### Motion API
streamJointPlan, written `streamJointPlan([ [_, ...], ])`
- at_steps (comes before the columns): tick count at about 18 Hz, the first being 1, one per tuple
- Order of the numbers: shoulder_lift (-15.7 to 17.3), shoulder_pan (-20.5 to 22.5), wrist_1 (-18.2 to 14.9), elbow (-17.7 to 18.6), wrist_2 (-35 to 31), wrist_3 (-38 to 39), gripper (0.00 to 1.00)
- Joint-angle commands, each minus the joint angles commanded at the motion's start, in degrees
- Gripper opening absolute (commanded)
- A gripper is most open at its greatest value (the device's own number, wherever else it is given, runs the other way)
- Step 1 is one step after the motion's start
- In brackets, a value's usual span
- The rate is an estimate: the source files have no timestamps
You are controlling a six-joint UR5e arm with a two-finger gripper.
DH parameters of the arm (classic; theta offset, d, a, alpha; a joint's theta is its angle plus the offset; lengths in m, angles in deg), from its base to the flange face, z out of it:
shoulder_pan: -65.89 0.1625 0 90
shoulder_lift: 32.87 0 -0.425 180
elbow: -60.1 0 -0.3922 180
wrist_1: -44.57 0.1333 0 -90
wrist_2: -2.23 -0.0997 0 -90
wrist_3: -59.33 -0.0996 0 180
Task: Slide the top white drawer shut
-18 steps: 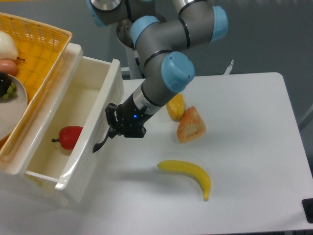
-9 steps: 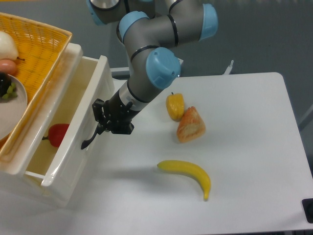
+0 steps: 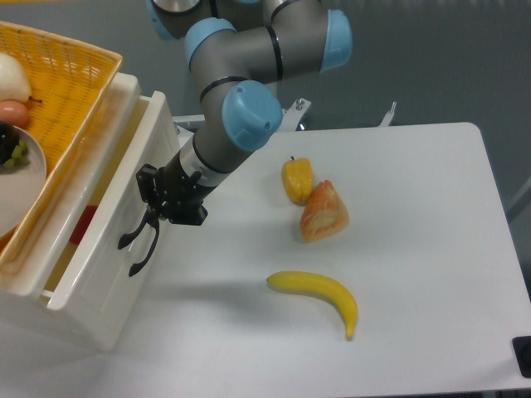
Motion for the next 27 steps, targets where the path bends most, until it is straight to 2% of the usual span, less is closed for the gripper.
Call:
streamJointPlan([
  [11, -0.52, -1.23, 0.35, -0.17, 0.09, 0.88, 0.04],
  [16, -1.14, 1.75, 0.87, -1.23, -0.17, 0.44, 0.08],
  [18, -1.84, 4.73, 3.42, -1.41, -0.61, 0.44, 0.09],
  [21, -2.81, 9.56, 5.09, -1.93, -0.70, -0.87, 0.19],
  [23, -3.95, 12.55, 6.76, -2.72, -0.79, -2.19, 0.31],
  [24, -4.56, 14.31, 7.46, -3.33, -1.31, -2.98, 0.41],
  [27, -6.94, 18.97, 9.31, -5.27, -9.03, -6.23, 0.60],
])
